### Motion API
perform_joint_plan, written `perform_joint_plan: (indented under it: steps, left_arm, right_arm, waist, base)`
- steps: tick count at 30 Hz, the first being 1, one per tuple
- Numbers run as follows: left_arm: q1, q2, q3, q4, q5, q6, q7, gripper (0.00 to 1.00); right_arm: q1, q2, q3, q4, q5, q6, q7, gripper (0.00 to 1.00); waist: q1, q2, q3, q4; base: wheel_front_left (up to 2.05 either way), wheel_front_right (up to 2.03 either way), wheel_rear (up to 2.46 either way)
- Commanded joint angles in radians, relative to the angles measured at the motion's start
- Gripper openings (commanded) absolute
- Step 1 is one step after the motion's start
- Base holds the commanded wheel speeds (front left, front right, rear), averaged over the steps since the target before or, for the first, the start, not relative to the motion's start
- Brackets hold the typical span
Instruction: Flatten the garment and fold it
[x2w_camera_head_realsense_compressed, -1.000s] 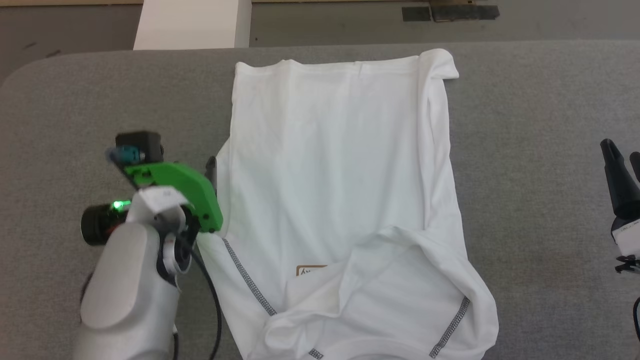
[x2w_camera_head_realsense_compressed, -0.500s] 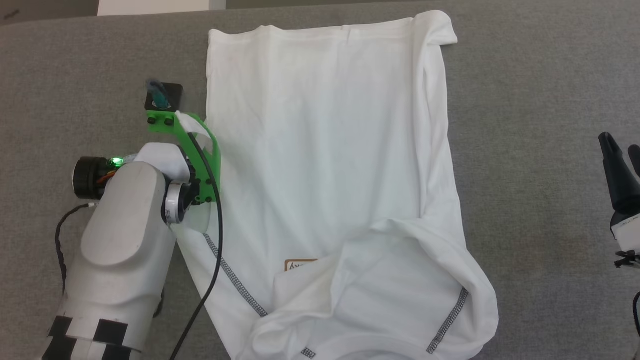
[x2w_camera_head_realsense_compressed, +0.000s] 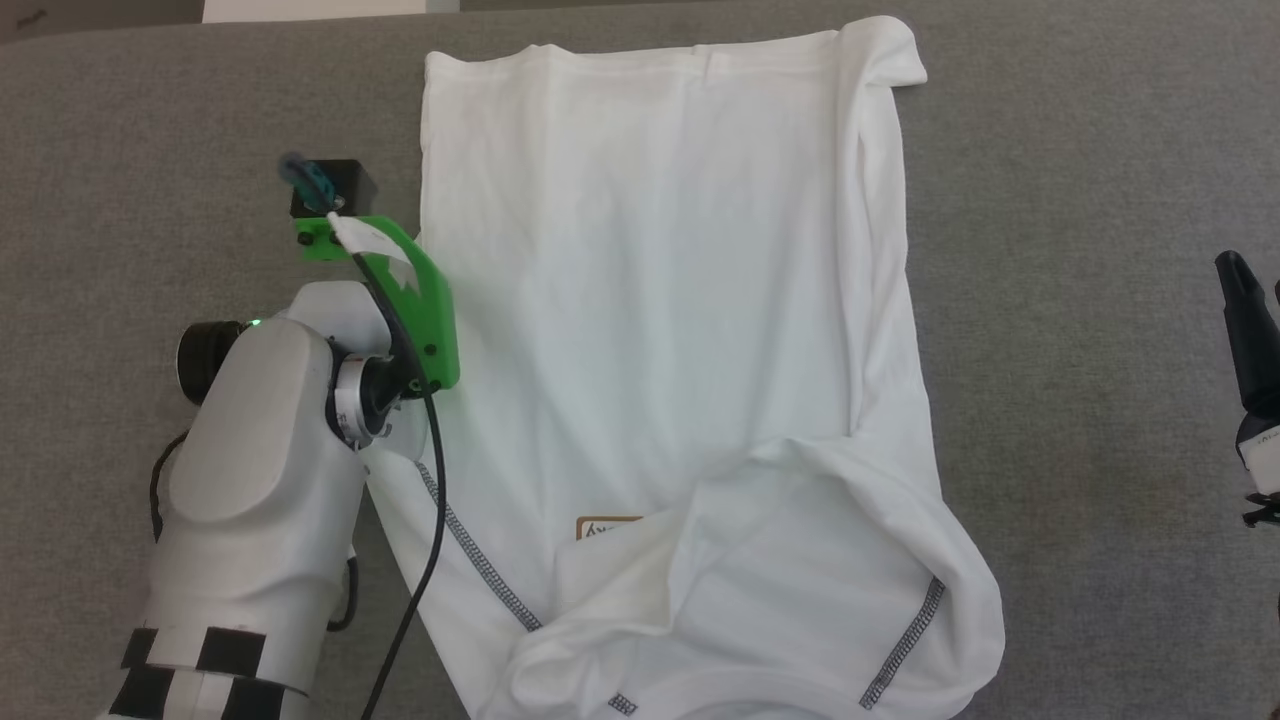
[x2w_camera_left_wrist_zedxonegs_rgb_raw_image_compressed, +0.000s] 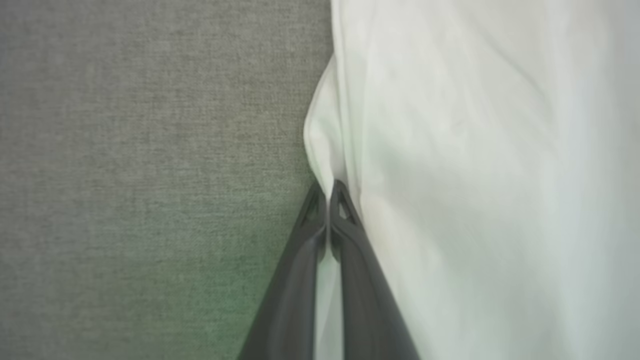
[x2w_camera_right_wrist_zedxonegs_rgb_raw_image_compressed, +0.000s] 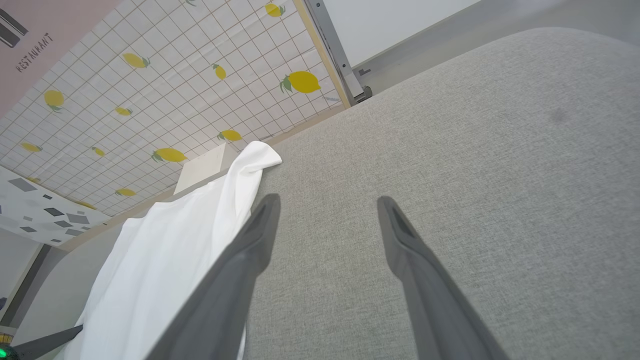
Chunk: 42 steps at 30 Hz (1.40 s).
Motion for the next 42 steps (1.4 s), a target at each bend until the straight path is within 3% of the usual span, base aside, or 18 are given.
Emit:
perform_joint_plan:
  steps: [1,12,23,28,33,37,42]
  left_arm:
    - [0.029,-0.002,0.020,0.018,-0.020,0.015,-0.018,0.00]
    - [0.098,0.035,0.214,-0.142,-0.148,0.060,-0.173,0.00]
    - [0.213,-0.007,0.198,-0.475,-0.215,-0.026,-0.227,0.00]
    - [0.286,-0.058,0.117,-0.608,-0.270,-0.092,-0.198,0.00]
    - [0.372,-0.096,-0.049,-0.682,-0.308,-0.178,-0.166,0.00]
    - [0.421,-0.113,-0.209,-0.685,-0.344,-0.211,-0.148,0.00]
    - [0.454,-0.114,-0.378,-0.646,-0.381,-0.222,-0.124,0.00]
  right_arm:
    - [-0.005,0.000,0.002,0.001,0.001,-0.001,0.002,1.00]
    - [0.032,0.006,-0.004,0.028,-0.002,-0.001,-0.005,1.00]
    - [0.078,0.010,-0.006,0.067,-0.002,-0.001,-0.015,1.00]
    - [0.101,0.010,-0.013,0.080,0.001,-0.001,-0.019,1.00]
    - [0.129,0.010,-0.010,0.097,0.010,-0.001,-0.022,1.00]
    - [0.140,0.010,0.000,0.110,0.016,-0.001,-0.023,1.00]
    - [0.149,0.010,0.014,0.125,0.022,-0.001,-0.026,1.00]
  waist:
    - [0.0000,0.0093,-0.012,0.007]
    - [0.0000,0.0093,-0.110,0.065]
    - [0.0000,0.0093,-0.207,0.106]
    - [0.0000,0.0093,-0.242,0.119]
    - [0.0000,0.0093,-0.266,0.131]
    - [0.0000,0.0093,-0.275,0.132]
    - [0.0000,0.0093,-0.281,0.128]
  base:
    - [0.00,0.00,0.00]
    - [0.00,0.00,0.00]
    - [0.00,0.00,0.00]
    - [0.00,0.00,0.00]
    - [0.00,0.00,0.00]
    - [0.00,0.00,0.00]
    - [0.00,0.00,0.00]
